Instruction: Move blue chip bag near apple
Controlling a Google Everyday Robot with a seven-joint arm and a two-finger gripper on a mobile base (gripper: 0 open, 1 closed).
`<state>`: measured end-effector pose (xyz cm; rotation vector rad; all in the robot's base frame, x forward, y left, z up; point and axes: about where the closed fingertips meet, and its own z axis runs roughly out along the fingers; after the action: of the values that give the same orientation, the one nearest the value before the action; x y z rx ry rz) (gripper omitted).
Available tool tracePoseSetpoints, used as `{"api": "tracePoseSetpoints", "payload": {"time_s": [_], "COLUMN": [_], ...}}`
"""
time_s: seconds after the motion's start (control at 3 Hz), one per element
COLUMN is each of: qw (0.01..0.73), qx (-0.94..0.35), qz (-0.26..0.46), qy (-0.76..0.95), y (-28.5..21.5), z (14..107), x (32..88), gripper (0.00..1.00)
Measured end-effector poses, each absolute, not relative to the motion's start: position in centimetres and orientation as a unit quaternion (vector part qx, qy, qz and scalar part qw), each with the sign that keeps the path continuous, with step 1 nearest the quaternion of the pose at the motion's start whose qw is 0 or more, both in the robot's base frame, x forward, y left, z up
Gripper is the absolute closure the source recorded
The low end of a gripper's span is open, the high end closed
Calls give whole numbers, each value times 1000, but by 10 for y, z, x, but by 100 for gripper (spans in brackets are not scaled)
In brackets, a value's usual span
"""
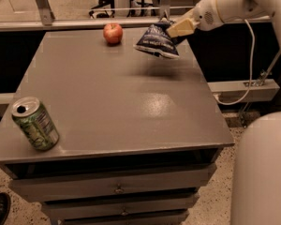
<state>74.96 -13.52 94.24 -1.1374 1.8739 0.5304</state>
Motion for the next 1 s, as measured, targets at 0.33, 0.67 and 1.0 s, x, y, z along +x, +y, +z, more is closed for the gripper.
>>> {"api": "tracePoseSetpoints", "payload": {"time_s": [0.33, 0.67, 1.0], "qw": [469, 492, 497], "qx": [-454, -450, -445], "qz": [213, 183, 163], "qy": [727, 722, 727], "y": [-115, -101, -88], "z": [963, 972, 964], "x": [785, 815, 838], "gripper": [100, 100, 100]}}
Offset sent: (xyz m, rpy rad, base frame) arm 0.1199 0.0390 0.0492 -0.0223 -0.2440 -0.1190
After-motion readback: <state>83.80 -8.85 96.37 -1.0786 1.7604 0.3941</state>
